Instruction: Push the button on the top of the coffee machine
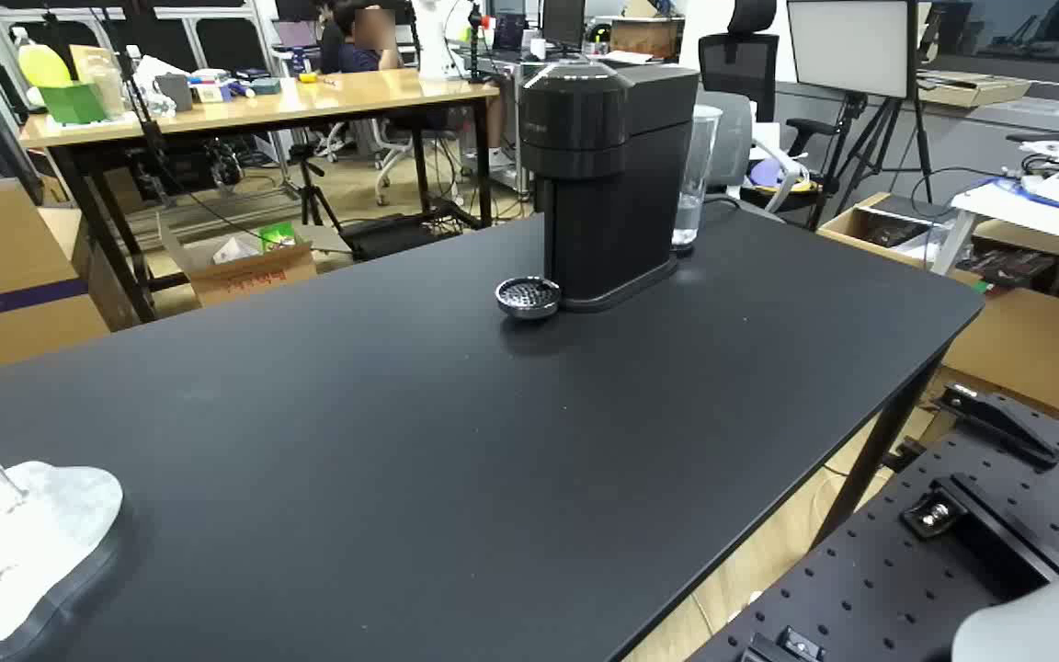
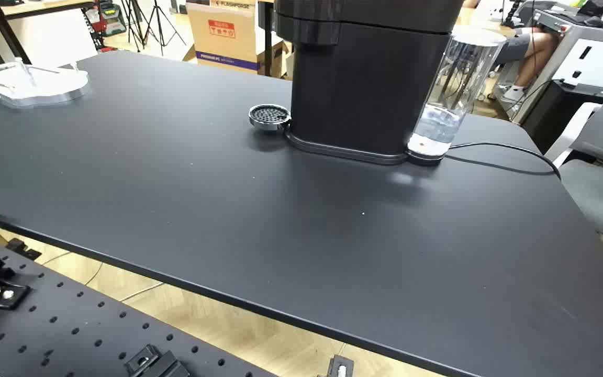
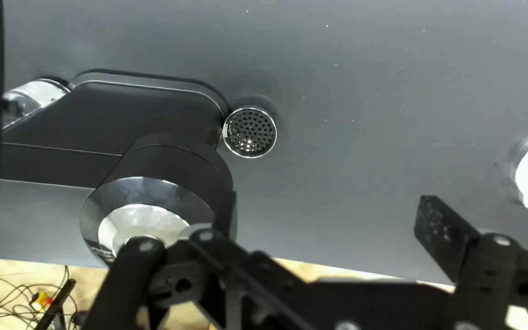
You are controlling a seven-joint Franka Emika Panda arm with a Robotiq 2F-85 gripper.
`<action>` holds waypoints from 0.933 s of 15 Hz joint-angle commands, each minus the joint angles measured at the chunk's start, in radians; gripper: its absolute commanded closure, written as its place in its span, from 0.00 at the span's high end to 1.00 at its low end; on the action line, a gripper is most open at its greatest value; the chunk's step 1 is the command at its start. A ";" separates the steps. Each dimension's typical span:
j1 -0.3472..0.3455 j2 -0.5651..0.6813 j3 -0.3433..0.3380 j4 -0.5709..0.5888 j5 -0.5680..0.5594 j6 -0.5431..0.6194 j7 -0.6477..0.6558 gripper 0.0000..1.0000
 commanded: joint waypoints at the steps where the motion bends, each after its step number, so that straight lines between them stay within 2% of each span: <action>1: 0.004 0.001 -0.004 0.001 -0.002 0.000 0.002 1.00; 12: 0.004 0.000 -0.004 0.002 -0.002 0.002 0.002 1.00; 14: -0.009 0.021 -0.004 0.010 -0.014 0.042 0.018 1.00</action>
